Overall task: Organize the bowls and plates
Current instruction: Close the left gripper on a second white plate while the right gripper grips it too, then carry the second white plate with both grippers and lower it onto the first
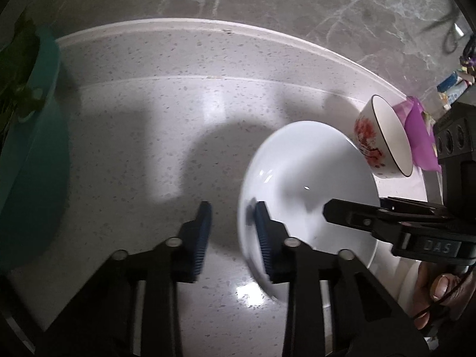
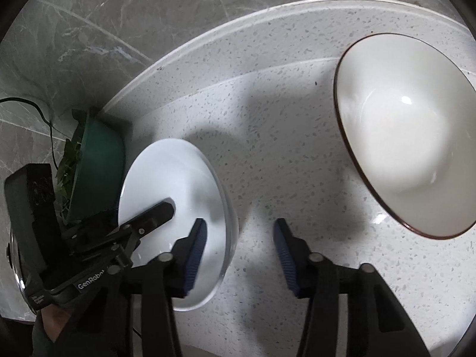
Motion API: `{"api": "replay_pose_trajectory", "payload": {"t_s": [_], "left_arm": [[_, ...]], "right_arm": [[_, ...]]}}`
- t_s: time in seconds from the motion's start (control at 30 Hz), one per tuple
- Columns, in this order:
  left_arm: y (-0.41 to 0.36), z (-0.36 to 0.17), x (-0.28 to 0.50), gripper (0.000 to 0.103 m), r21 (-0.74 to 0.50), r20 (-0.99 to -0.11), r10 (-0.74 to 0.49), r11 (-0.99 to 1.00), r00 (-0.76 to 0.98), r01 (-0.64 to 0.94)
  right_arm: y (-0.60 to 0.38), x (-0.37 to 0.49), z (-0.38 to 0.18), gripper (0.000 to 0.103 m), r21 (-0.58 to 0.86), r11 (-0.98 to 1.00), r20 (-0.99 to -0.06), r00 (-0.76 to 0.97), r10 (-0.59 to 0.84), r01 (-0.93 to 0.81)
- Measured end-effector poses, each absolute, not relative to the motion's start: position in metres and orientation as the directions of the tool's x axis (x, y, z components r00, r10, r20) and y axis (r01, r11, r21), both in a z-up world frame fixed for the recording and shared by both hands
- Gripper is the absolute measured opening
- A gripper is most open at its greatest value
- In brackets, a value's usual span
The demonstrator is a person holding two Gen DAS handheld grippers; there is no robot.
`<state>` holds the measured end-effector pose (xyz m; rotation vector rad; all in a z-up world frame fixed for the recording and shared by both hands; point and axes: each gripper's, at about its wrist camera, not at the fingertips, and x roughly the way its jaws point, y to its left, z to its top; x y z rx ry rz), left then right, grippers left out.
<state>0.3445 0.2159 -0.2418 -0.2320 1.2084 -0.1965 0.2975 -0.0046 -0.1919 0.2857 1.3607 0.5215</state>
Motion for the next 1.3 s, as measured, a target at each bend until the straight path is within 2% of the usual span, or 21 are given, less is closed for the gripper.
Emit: {"api": "replay_pose_trajectory", "payload": {"t_s": [0.07, 0.13, 0.17, 0.53, 0.83, 1.3], "left_arm": [[0.21, -0.239, 0.346, 0.015, -0.279, -0.9, -0.275, 0.96, 0.339, 0.038], [0.204, -0.239, 0.348, 0.012, -0.27, -0.903, -0.27, 0.962, 0.334, 0.047], [0.202, -0.238, 0.349, 0.01, -0.269, -0.904, -0.27, 0.962, 0.332, 0.049], [0.196, -0.227, 0.343, 0.01, -0.266, -0.905, -0.266, 0.963, 0.332, 0.047], [0.176, -0.191, 0.331, 0.01, -0.27, -0.894, -0.284, 0.959, 0.346, 0.088], [0.073, -0.118, 0.25, 0.01, -0.31, -0.848, -0.398, 0.909, 0.351, 0.279]], "right_arm": [[-0.004, 0.298, -0.192, 0.027, 0.488, 0.852, -0.851, 0.117, 0.513, -0.189], [-0.002, 0.298, -0.191, 0.021, 0.496, 0.846, -0.845, 0.117, 0.522, -0.197], [0.001, 0.298, -0.191, 0.015, 0.498, 0.843, -0.842, 0.116, 0.526, -0.202], [-0.003, 0.297, -0.183, 0.014, 0.492, 0.85, -0.845, 0.13, 0.519, -0.189], [-0.019, 0.281, -0.155, 0.014, 0.492, 0.851, -0.835, 0.177, 0.52, -0.183], [-0.115, 0.197, -0.086, 0.015, 0.492, 0.859, -0.802, 0.312, 0.509, -0.137]]}}
